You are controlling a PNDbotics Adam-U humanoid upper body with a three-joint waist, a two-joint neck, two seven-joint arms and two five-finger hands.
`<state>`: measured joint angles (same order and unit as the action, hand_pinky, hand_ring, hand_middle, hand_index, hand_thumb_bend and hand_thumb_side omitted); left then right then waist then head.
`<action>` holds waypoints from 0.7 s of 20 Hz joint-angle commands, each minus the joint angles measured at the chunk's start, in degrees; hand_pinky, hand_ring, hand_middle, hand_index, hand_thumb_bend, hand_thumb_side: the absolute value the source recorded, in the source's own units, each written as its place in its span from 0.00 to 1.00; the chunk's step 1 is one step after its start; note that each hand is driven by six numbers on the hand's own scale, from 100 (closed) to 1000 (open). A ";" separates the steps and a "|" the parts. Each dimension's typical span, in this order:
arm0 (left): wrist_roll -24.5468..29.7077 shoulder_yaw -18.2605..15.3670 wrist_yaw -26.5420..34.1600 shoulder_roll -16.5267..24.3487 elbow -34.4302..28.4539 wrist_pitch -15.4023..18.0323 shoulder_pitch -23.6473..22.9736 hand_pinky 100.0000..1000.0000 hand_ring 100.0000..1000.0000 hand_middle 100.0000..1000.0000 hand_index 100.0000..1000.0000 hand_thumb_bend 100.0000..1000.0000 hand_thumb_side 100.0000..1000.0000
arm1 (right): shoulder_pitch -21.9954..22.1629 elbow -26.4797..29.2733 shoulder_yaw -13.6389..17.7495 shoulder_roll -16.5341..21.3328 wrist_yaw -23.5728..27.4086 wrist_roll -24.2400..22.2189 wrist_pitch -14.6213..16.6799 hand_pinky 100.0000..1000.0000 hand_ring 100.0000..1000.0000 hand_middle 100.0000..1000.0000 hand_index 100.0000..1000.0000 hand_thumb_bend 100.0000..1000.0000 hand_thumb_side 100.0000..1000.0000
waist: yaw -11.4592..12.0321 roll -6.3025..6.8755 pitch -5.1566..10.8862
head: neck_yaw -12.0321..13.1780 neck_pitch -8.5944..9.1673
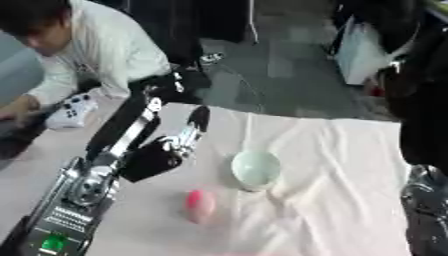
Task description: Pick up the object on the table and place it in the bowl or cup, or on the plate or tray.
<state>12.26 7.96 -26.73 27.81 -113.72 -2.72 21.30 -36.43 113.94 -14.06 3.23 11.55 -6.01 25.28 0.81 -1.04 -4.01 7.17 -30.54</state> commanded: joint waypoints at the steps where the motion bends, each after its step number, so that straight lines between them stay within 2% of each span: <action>1: 8.08 0.33 -2.65 3.70 -0.88 -3.07 0.59 0.77 0.71 0.92 0.93 0.02 0.90 | -0.21 0.65 0.58 -0.04 -0.34 0.43 -0.18 0.00 0.30 0.35 0.47 0.01 0.66 | -0.06 0.40 0.95 | 0.74 0.30; 4: 10.98 0.22 -2.99 5.04 -0.88 -3.44 0.85 0.77 0.71 0.92 0.94 0.02 0.89 | -0.04 0.65 0.66 -0.01 -0.46 0.54 -0.23 0.00 0.30 0.35 0.47 0.01 0.66 | -0.09 0.52 1.05 | 0.76 -0.01; 11: 12.91 0.78 -2.92 7.28 -0.88 -3.17 1.30 0.77 0.72 0.92 0.93 0.03 0.89 | 0.25 0.65 0.66 -0.03 -0.41 0.53 -0.33 0.00 0.30 0.35 0.47 0.00 0.66 | -0.09 0.73 1.39 | 0.87 -0.23; 14: 14.26 1.70 -3.17 10.07 -0.88 -3.42 1.17 0.76 0.73 0.92 0.94 0.04 0.88 | 0.52 0.65 0.67 0.08 -0.40 0.60 -0.57 0.00 0.29 0.35 0.47 0.00 0.66 | -0.05 0.98 1.64 | 1.02 -0.62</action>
<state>25.94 9.65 -29.57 35.42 -113.72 -6.18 21.80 -35.58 113.94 -13.73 3.23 11.31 -5.60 24.83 0.79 -0.37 -3.20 7.64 -30.97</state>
